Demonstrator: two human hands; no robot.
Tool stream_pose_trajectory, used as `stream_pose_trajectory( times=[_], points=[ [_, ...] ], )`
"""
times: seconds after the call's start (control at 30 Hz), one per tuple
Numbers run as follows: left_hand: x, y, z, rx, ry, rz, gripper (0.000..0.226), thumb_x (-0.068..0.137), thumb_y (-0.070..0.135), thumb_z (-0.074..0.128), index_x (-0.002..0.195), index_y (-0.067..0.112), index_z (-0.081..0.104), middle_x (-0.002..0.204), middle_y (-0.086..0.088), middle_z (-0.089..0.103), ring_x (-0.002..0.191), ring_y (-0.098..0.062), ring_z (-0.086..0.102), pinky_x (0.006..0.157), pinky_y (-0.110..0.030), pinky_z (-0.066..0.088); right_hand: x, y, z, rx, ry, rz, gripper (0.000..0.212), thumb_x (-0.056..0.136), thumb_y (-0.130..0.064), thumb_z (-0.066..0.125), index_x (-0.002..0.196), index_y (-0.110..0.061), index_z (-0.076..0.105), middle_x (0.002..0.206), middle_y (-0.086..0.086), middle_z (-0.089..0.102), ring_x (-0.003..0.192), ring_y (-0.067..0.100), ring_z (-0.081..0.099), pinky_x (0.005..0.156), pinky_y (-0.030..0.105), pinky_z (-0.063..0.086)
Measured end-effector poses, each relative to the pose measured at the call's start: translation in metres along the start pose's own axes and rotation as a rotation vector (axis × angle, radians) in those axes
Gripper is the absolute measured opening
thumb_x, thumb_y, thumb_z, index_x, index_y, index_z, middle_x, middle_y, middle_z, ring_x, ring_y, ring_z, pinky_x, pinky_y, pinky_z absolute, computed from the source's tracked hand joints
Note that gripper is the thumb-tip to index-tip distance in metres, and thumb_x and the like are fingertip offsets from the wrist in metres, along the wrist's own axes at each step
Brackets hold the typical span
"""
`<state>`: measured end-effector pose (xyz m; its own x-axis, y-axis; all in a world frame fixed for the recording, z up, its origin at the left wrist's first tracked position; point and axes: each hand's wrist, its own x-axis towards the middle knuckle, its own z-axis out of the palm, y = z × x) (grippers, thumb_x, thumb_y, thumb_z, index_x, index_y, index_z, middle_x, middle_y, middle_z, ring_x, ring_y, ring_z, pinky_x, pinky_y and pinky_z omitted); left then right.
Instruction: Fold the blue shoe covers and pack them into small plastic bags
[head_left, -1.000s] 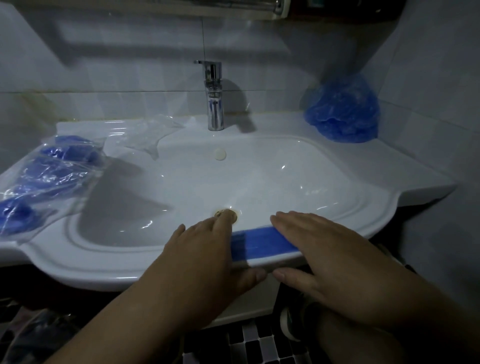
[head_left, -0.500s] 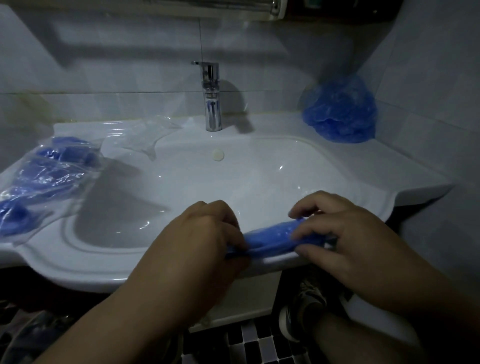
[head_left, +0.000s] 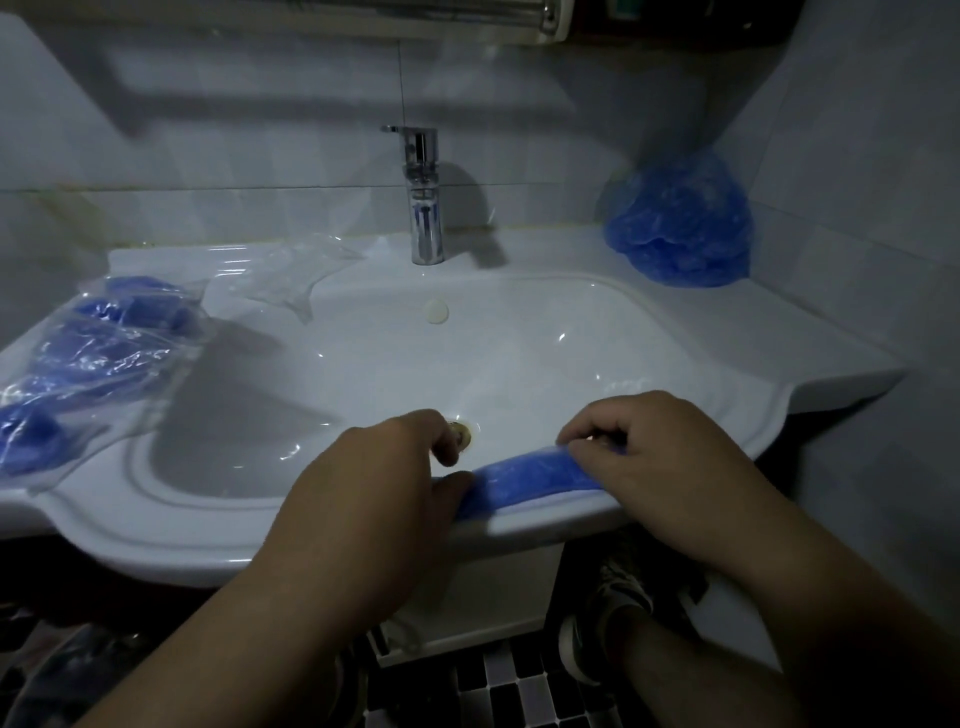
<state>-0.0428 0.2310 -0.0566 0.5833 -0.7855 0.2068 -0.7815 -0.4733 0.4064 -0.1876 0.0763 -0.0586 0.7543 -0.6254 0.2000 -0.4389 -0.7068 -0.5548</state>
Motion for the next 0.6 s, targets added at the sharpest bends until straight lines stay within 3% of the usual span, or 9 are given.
stream_pose_trajectory(
  times=[0.1, 0.23, 0.37, 0.47, 0.53, 0.6],
  points=[
    [0.000, -0.002, 0.000, 0.120, 0.047, -0.001, 0.019, 0.089, 0.053, 0.055, 0.098, 0.041, 0.043, 0.079, 0.009, 0.059, 0.074, -0.007, 0.056, 0.062, -0.026, 0.043, -0.001, -0.004, 0.004, -0.090, 0.020, -0.001, 0.015, 0.090, -0.031, 0.060, 0.094, -0.028, 0.074, 0.095, -0.012, 0.069, 0.087, 0.006, 0.061, 0.084, 0.032, 0.052],
    [-0.001, -0.012, -0.003, 0.263, 0.035, 0.065, 0.021, 0.093, 0.053, 0.045, 0.108, 0.038, 0.046, 0.099, 0.012, 0.054, 0.089, -0.010, 0.054, 0.078, -0.029, 0.048, 0.000, -0.007, 0.000, -0.099, -0.020, 0.000, 0.015, 0.090, -0.031, 0.063, 0.094, -0.030, 0.077, 0.094, -0.013, 0.070, 0.086, 0.004, 0.061, 0.083, 0.023, 0.050],
    [-0.004, -0.029, -0.016, 0.479, -0.023, 0.106, 0.028, 0.093, 0.036, 0.047, 0.120, 0.036, 0.041, 0.115, 0.010, 0.045, 0.107, -0.015, 0.047, 0.086, -0.033, 0.048, 0.001, -0.007, -0.003, -0.097, -0.048, -0.014, 0.015, 0.089, -0.029, 0.064, 0.094, -0.029, 0.078, 0.092, -0.016, 0.071, 0.084, 0.001, 0.061, 0.079, 0.017, 0.048],
    [-0.002, -0.019, -0.019, 0.380, 0.086, 0.161, 0.050, 0.085, 0.020, 0.059, 0.132, 0.032, 0.045, 0.126, 0.006, 0.049, 0.113, -0.018, 0.051, 0.093, -0.033, 0.048, 0.001, -0.006, -0.004, -0.106, -0.042, -0.030, 0.014, 0.088, -0.029, 0.065, 0.091, -0.030, 0.078, 0.086, -0.018, 0.070, 0.082, 0.000, 0.061, 0.076, 0.017, 0.048],
    [-0.006, -0.005, -0.012, 0.253, 0.139, 0.306, 0.050, 0.085, 0.033, 0.055, 0.134, 0.024, 0.053, 0.132, 0.002, 0.058, 0.116, -0.021, 0.059, 0.098, -0.037, 0.047, 0.002, -0.006, -0.003, -0.115, -0.037, -0.044, 0.014, 0.087, -0.028, 0.065, 0.087, -0.029, 0.079, 0.083, -0.016, 0.070, 0.079, 0.000, 0.061, 0.073, 0.017, 0.048],
    [-0.011, 0.002, -0.001, 0.287, 0.002, 0.394, 0.068, 0.085, 0.058, 0.039, 0.138, 0.017, 0.050, 0.137, -0.002, 0.058, 0.123, -0.019, 0.058, 0.099, -0.045, 0.043, 0.003, -0.006, -0.002, -0.148, -0.040, -0.071, 0.015, 0.087, -0.026, 0.064, 0.083, -0.028, 0.079, 0.077, -0.011, 0.069, 0.076, 0.003, 0.060, 0.070, 0.018, 0.046]
  ],
)
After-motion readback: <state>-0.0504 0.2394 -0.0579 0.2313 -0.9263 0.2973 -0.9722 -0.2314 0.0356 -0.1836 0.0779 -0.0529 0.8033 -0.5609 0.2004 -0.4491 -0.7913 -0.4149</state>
